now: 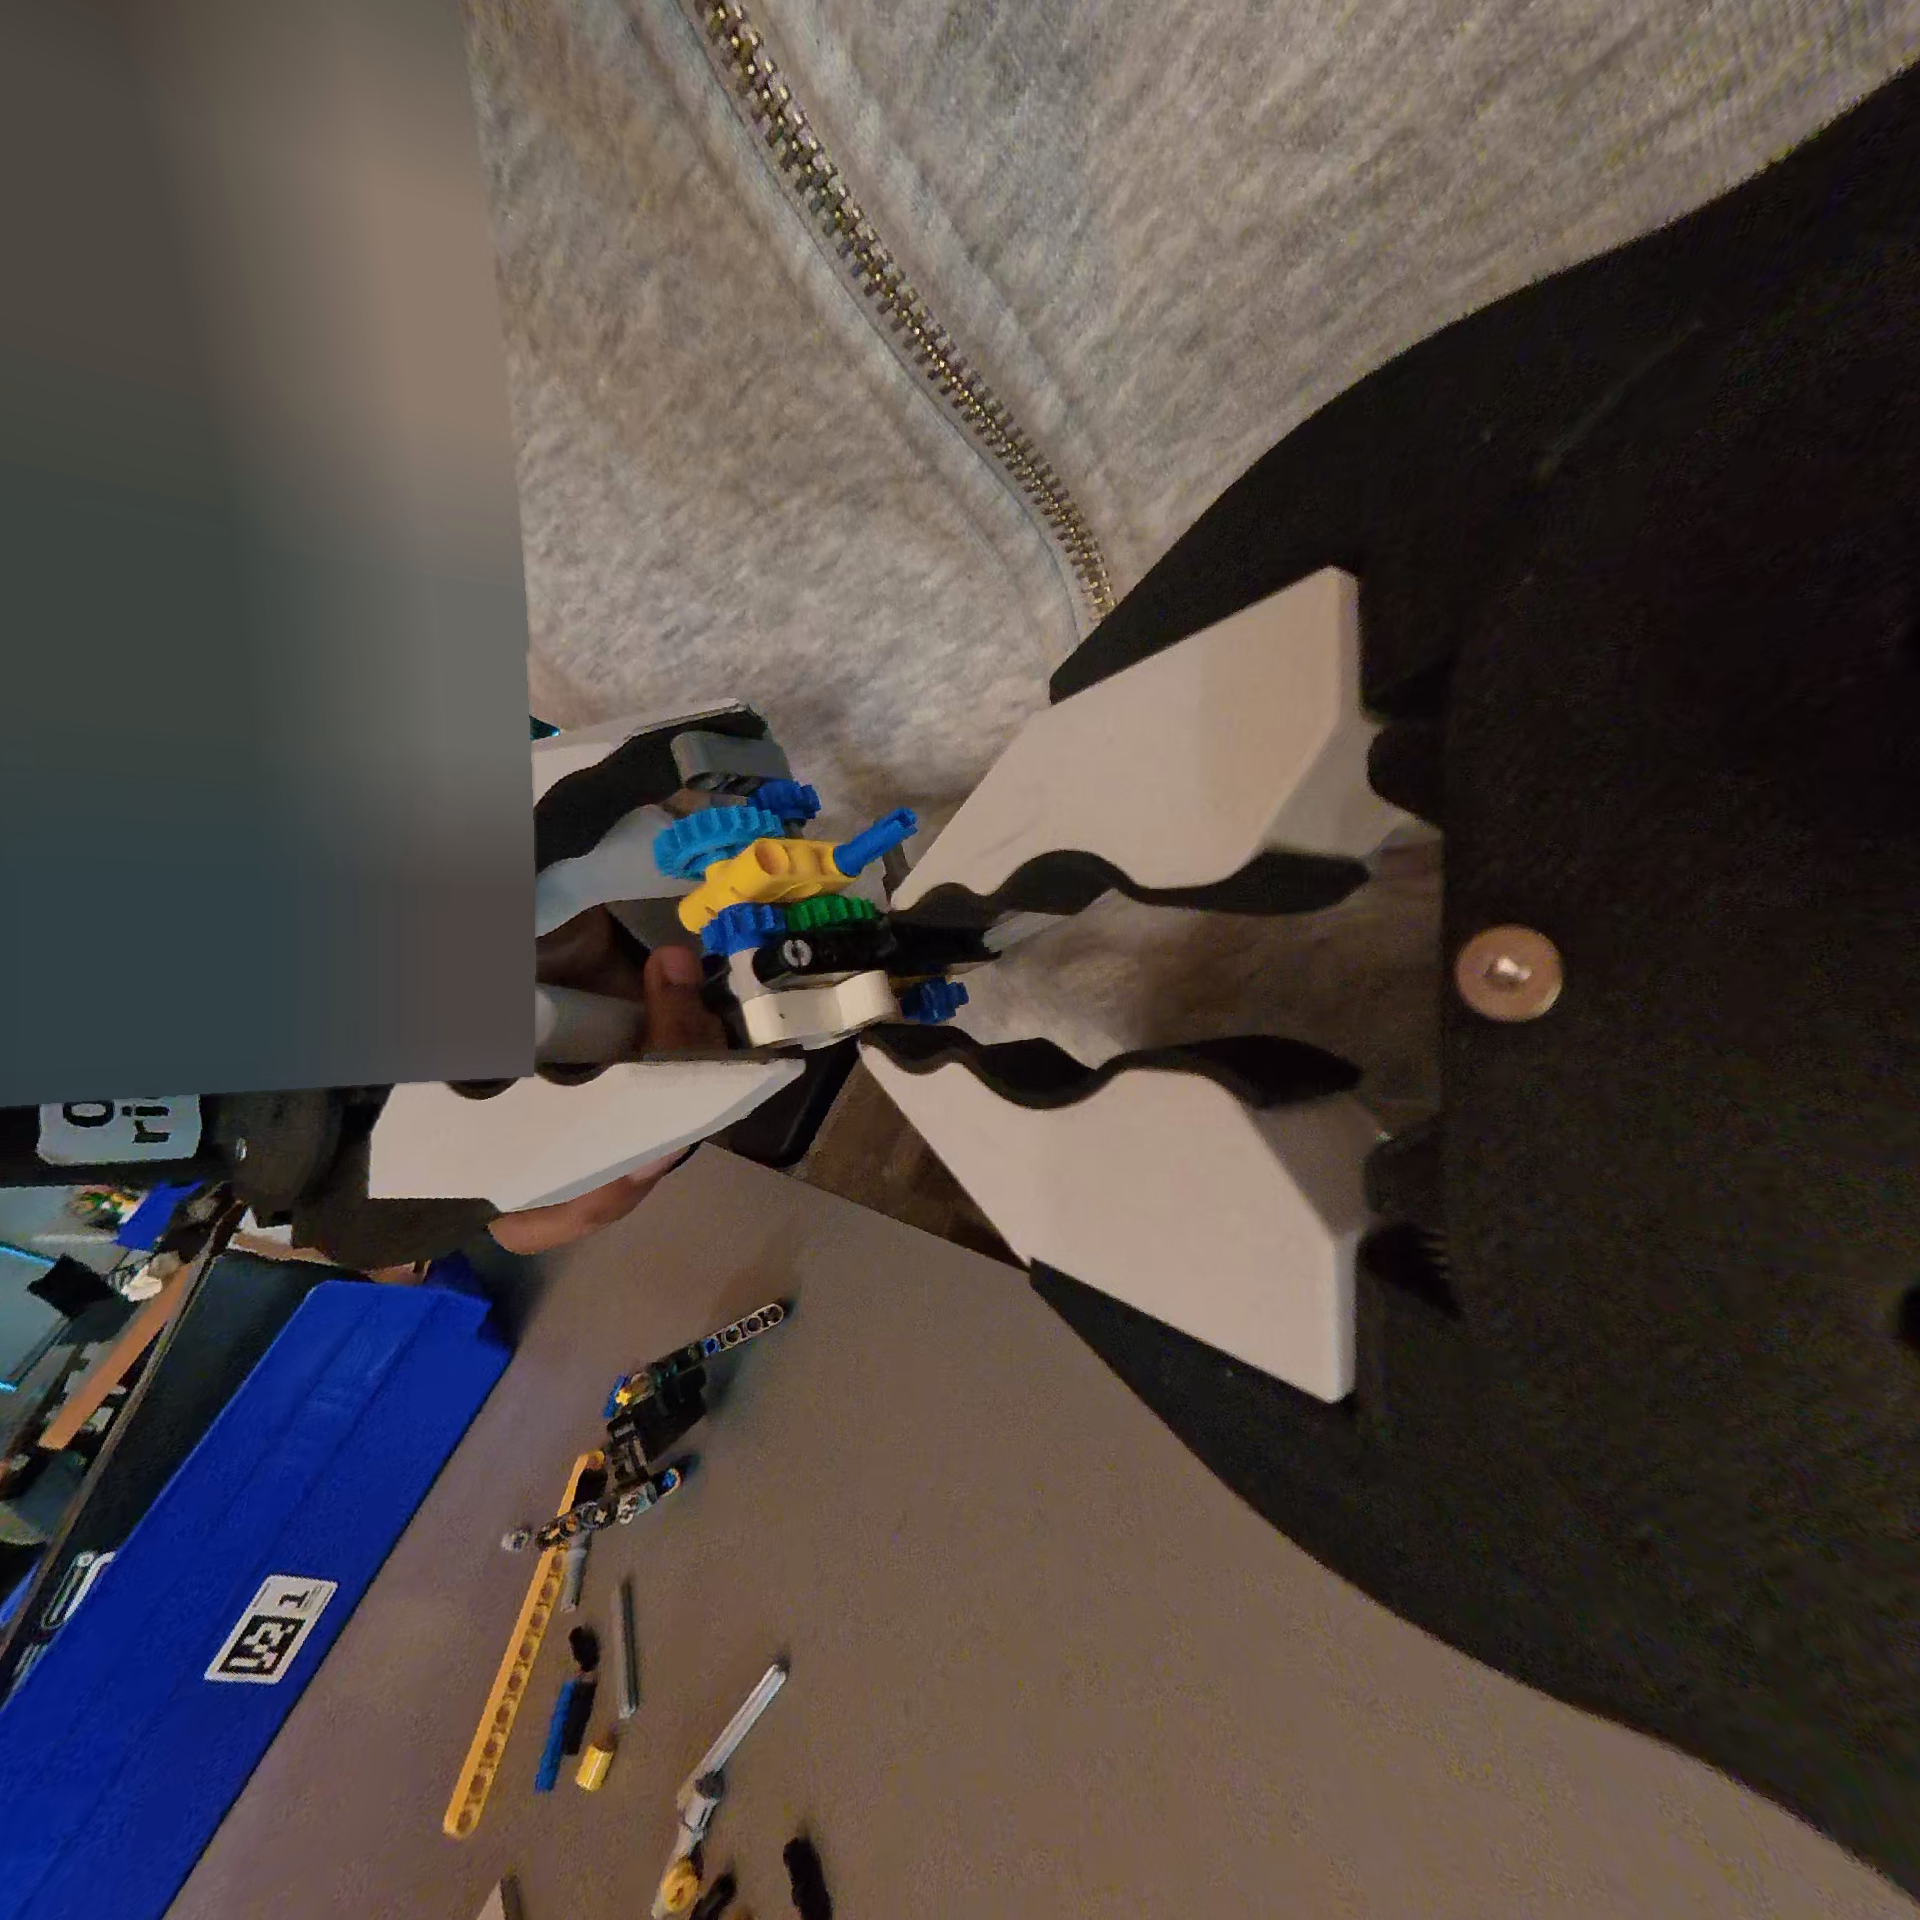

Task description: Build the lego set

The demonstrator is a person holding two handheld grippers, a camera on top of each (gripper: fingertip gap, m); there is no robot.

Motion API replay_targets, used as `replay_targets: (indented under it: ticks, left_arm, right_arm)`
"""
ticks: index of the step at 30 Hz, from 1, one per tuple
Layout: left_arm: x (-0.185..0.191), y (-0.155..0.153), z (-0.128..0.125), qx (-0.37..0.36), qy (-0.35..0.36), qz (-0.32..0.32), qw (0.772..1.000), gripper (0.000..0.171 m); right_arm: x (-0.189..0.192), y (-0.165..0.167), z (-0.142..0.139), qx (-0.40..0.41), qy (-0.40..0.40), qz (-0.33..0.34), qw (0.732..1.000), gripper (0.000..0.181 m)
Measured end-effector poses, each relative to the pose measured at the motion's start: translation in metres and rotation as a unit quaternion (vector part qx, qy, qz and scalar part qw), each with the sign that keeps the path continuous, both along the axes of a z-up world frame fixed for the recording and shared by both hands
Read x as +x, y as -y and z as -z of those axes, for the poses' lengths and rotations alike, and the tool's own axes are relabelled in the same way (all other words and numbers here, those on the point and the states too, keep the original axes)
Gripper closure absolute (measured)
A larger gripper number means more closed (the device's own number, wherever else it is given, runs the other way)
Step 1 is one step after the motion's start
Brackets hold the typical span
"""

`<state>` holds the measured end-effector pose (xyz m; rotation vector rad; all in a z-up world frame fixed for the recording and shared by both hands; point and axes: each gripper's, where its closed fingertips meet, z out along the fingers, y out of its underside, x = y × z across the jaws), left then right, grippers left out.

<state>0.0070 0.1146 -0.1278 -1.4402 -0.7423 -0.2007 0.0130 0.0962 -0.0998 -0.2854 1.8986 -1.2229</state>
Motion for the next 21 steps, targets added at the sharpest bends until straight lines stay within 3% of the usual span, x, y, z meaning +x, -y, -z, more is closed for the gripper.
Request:
replay_targets:
  ticks: [21]
  left_arm:
    - [-0.0028, -0.0002, 0.0055, 0.01, 0.032, 0.006, 0.999, 0.156]
  right_arm:
    - [-0.0003, -0.0015, 0.0034, 0.017, 0.039, -0.005, 0.999, 0.113]
